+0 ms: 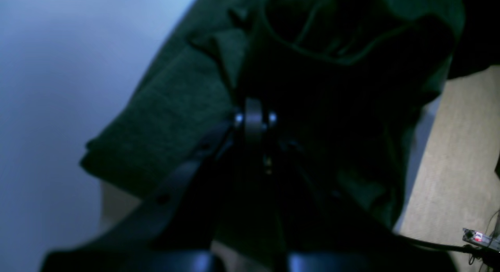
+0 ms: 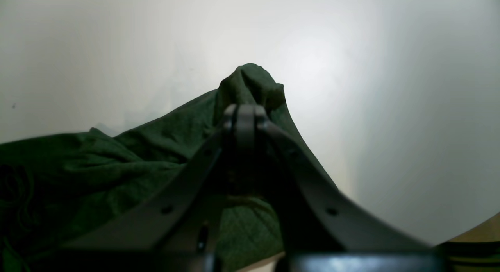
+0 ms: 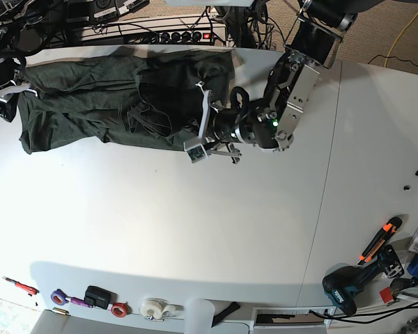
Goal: Layout the t-shirt on the table in an organized manner, then fold the t-shirt properly
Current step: 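Hold the folded end down with the left gripper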
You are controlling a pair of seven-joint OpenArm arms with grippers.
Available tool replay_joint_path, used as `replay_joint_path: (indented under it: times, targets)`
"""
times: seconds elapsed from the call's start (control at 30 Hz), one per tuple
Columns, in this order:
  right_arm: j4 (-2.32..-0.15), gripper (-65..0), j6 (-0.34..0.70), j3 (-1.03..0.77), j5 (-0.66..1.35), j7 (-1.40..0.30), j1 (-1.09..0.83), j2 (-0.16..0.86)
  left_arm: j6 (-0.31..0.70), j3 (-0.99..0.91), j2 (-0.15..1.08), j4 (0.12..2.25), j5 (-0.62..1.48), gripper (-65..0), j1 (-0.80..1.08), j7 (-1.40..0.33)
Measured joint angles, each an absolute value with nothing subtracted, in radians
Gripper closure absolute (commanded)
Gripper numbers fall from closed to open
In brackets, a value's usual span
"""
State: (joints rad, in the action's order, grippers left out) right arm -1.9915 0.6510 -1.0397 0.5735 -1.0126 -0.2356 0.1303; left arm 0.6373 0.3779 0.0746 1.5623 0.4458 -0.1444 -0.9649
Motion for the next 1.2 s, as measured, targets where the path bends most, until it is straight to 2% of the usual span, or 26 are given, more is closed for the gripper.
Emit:
replay_joint_path:
  times: [0.2, 0.37, 0.67, 0.97, 1.07, 1.2]
  targets:
    - [-1.991, 0.0, 0.651, -1.040, 0.573, -1.009, -0.236, 0.130, 0.591, 0.436, 0.075, 1.562, 0.444, 0.0, -0.139, -0.868]
    - [-1.991, 0.0, 0.651, -1.040, 0.573, -1.009, -0.236, 0.130, 0.493, 0.544, 0.070, 1.562, 0.284, 0.0, -0.137, -0.718]
    - [-1.991, 0.0, 0.651, -1.040, 0.590, -1.009, -0.236, 0.130, 0.374, 0.629, 0.018, 1.561, 0.202, 0.0, -0.221, -0.652]
    - [-1.991, 0.0, 0.651, -1.039, 0.607, -1.009, -0.236, 0.127, 0.355, 0.632, -0.081, 1.443, 0.169, 0.0, -0.312, -0.589]
    - [-1.991, 0.0, 0.651, -1.039, 0.607, -1.009, -0.236, 0.127, 0.363, 0.596, -0.081, 1.463, 0.229, 0.0, -0.324, -0.665]
    - [-1.991, 0.0, 0.651, -1.039, 0.607, -1.009, -0.236, 0.127, 0.507, 0.449, -0.044, 1.606, 0.481, 0.0, -0.320, -0.828]
